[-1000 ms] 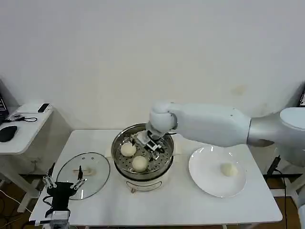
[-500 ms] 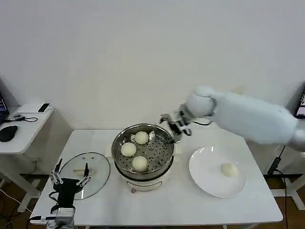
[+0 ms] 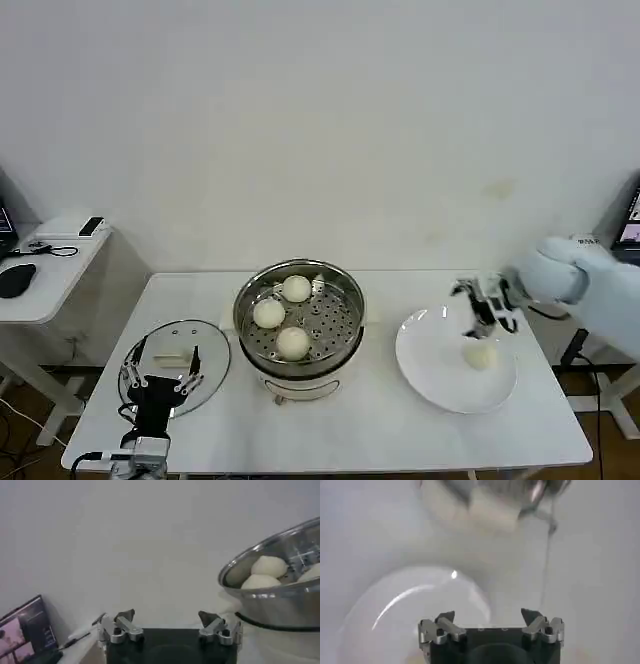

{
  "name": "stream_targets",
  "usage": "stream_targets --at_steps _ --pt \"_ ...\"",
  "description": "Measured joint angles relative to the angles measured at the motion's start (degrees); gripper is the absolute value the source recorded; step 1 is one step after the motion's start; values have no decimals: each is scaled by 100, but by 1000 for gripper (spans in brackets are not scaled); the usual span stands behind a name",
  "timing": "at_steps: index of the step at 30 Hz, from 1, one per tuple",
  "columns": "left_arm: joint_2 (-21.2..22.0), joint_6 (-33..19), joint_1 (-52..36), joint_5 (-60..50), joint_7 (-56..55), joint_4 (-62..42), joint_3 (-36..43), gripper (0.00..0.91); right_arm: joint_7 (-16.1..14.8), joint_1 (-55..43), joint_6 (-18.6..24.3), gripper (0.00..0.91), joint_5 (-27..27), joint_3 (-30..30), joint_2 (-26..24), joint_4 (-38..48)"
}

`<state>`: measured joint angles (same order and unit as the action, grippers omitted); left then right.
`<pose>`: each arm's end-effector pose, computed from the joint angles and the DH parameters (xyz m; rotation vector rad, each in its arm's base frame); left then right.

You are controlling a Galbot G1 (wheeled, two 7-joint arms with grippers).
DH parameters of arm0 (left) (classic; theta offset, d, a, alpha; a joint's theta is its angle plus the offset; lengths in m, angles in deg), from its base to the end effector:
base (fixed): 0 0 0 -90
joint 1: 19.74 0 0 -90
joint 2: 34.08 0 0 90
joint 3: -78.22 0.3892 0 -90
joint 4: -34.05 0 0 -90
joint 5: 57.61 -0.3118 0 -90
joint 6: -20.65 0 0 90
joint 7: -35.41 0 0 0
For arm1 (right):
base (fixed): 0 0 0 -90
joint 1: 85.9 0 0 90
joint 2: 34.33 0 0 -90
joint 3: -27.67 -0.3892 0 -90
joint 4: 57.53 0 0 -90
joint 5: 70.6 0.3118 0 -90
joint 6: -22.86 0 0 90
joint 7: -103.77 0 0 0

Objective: Take steamed baozi put them in steamer then cover it.

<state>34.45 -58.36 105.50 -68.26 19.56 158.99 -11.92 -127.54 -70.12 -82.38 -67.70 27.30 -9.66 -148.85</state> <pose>0.0958 0.0777 -0.3074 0.1559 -2.9325 -0.7980 0.4266 -0.2170 -0.1185 1.2088 -1.5234 1.5420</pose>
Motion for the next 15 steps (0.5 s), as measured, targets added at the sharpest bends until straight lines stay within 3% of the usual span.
stream_targets --at_steps 6,15 --pt "33 -7 16 -6 -7 -30 16 907 41 770 -14 907 -352 -436 -329 139" --pt "20 9 35 -6 -5 -71 -73 907 102 1751 25 907 -731 -1155 -178 655"
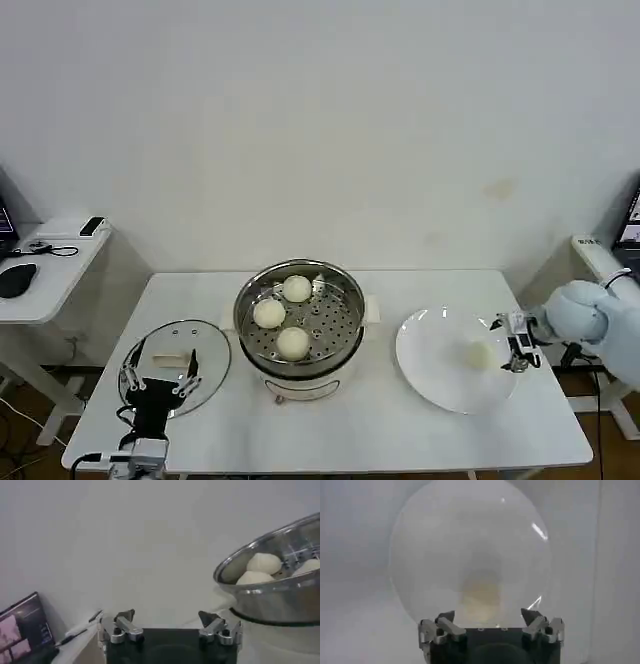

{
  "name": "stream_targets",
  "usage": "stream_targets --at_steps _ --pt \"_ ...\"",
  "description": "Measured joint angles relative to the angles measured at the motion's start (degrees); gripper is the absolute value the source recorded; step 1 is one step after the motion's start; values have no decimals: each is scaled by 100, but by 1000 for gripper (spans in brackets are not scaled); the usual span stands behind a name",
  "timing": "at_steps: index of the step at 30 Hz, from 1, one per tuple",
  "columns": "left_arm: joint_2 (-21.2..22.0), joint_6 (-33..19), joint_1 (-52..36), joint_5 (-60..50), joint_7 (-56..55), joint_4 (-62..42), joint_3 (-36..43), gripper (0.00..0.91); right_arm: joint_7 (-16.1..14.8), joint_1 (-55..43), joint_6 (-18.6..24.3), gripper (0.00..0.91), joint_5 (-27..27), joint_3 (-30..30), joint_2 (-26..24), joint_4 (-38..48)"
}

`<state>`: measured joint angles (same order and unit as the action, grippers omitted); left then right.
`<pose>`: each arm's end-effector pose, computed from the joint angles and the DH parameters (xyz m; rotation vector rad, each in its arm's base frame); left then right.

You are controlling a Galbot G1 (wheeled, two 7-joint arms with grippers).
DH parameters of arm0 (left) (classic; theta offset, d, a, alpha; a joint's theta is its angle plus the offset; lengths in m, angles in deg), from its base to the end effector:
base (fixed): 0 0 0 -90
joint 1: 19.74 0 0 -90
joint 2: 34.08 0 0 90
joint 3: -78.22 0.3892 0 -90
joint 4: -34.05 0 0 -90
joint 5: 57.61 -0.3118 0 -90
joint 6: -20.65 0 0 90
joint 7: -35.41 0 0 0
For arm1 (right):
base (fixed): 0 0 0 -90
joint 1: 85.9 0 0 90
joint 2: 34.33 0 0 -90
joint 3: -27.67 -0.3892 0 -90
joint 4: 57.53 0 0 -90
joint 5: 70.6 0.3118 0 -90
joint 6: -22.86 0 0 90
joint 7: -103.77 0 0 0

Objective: Take steamed baozi put them in steamer then cover it.

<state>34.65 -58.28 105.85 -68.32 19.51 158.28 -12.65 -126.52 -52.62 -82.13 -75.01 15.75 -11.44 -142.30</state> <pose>0.0945 0.0812 -0.3109 0.1748 -2.9117 -0.8053 0.4050 -0.2666 -0.1891 1.0770 -1.4523 1.4575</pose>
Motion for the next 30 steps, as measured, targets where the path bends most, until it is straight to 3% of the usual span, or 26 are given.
stream_targets --at_steps 9,22,30 --pt "14 0 -55 5 -8 -115 -22 907 44 394 56 907 -212 -276 417 592" --pt "36 -3 -60 1 -16 -151 -39 907 8 559 14 645 -325 -392 905 1052" --pt "57 -10 -50 2 -34 -185 -46 907 -93 509 -92 615 -318 -357 922 1045"
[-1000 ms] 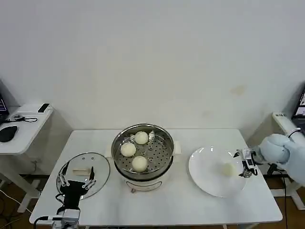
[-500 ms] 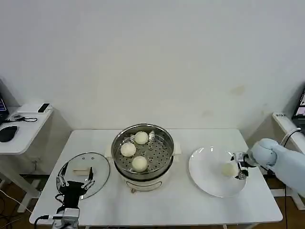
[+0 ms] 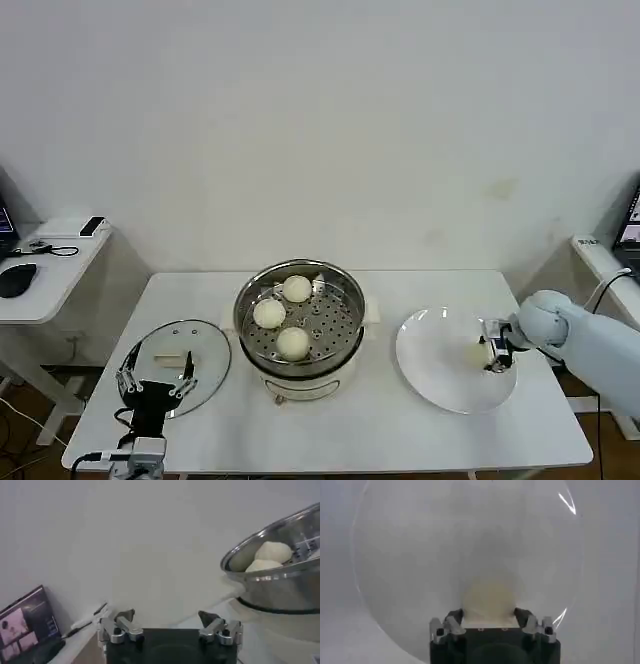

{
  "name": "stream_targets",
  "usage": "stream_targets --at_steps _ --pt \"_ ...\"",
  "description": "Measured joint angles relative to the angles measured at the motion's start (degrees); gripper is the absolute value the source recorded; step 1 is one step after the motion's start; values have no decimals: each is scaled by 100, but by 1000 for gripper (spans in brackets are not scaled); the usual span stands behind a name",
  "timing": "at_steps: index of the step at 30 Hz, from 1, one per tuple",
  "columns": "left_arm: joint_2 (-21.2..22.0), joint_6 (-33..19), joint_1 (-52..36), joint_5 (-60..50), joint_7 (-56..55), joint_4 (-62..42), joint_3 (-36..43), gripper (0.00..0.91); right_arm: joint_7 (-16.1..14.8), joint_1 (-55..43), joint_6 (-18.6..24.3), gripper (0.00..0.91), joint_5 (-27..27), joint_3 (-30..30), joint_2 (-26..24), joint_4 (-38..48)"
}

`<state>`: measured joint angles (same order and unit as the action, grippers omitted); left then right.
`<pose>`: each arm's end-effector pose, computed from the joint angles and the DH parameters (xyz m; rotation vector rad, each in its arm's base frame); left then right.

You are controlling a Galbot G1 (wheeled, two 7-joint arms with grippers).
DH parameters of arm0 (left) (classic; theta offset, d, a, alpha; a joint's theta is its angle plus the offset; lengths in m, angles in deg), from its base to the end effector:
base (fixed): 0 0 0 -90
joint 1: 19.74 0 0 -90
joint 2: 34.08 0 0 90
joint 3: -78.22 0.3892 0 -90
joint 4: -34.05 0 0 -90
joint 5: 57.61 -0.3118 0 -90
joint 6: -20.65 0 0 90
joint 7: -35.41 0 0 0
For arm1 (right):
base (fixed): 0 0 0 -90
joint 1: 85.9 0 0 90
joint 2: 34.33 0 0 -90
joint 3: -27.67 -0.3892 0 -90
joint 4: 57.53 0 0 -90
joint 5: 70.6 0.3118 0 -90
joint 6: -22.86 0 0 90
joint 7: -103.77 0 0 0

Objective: Take steamed baozi put them in steamer then cover it.

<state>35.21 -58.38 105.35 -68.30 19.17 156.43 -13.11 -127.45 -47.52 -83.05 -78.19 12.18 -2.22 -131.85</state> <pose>0.0972 0.0843 -0.3196 0.2056 -2.8892 -0.8034 0.4392 -0.2473 -0.2455 1.0609 -1.4205 1.3910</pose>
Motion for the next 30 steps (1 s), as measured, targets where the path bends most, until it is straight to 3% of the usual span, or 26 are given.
stream_targets --at_steps 9,19,30 --pt "-41 6 -50 10 10 -6 -9 907 -161 -341 -79 615 140 212 -85 -107" --pt "-108 26 -77 26 13 36 -8 907 -221 -1444 -310 615 626 596 -110 -456" --pt "-127 48 -113 17 11 97 -16 907 67 -3407 -986 625 1777 1636 631 -787"
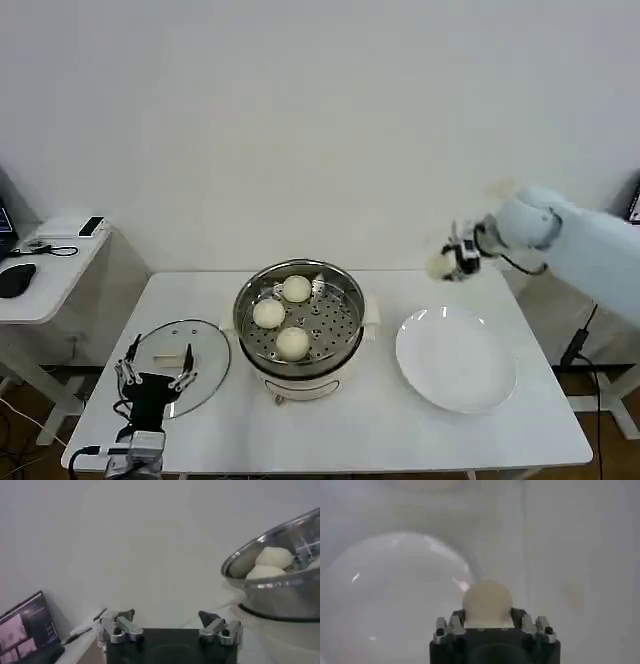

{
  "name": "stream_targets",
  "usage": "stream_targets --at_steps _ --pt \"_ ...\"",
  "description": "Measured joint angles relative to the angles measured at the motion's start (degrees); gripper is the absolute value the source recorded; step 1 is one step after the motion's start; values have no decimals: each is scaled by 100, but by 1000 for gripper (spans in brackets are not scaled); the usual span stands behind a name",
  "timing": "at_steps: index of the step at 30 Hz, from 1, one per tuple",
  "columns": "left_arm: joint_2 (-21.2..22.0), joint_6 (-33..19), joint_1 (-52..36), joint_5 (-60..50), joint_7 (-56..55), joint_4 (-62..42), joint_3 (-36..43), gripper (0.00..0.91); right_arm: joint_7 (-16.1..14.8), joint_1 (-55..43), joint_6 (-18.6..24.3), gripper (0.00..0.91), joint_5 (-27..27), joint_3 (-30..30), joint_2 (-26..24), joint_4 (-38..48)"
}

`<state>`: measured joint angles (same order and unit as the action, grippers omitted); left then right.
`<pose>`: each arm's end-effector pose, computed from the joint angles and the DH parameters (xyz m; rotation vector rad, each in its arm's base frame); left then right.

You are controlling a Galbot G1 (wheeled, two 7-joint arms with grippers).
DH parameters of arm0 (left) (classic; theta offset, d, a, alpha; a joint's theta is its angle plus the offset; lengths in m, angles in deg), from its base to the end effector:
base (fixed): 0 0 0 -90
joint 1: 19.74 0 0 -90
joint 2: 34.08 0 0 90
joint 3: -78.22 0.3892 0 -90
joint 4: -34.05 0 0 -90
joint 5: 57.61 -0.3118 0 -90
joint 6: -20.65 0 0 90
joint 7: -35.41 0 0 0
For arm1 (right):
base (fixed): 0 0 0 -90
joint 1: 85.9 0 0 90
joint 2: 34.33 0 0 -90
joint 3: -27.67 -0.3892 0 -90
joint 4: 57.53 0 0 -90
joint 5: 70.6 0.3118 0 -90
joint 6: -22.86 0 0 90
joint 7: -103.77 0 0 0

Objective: Take steamed baozi put them in steamer then cover it.

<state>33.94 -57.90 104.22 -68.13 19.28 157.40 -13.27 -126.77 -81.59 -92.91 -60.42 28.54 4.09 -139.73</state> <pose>0.1046 0.0878 -0.3109 0.2011 -2.9143 -0.8310 0.5084 -0.1461 -0.0430 1.0628 -1.7075 1.5147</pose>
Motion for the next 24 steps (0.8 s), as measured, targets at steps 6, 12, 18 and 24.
stream_targets --at_steps 6,12,18,24 --pt "13 11 10 6 4 38 -65 907 408 -585 -444 635 830 402 685 -114" --pt "70 22 53 9 13 96 -135 907 825 -741 -860 635 1542 657 1433 -139" --pt "125 22 105 15 14 117 -219 907 1132 -668 -1179 635 1966 840 1969 -120" --pt "157 22 115 12 18 144 -259 907 1263 -410 -1351 635 2119 968 2205 -108"
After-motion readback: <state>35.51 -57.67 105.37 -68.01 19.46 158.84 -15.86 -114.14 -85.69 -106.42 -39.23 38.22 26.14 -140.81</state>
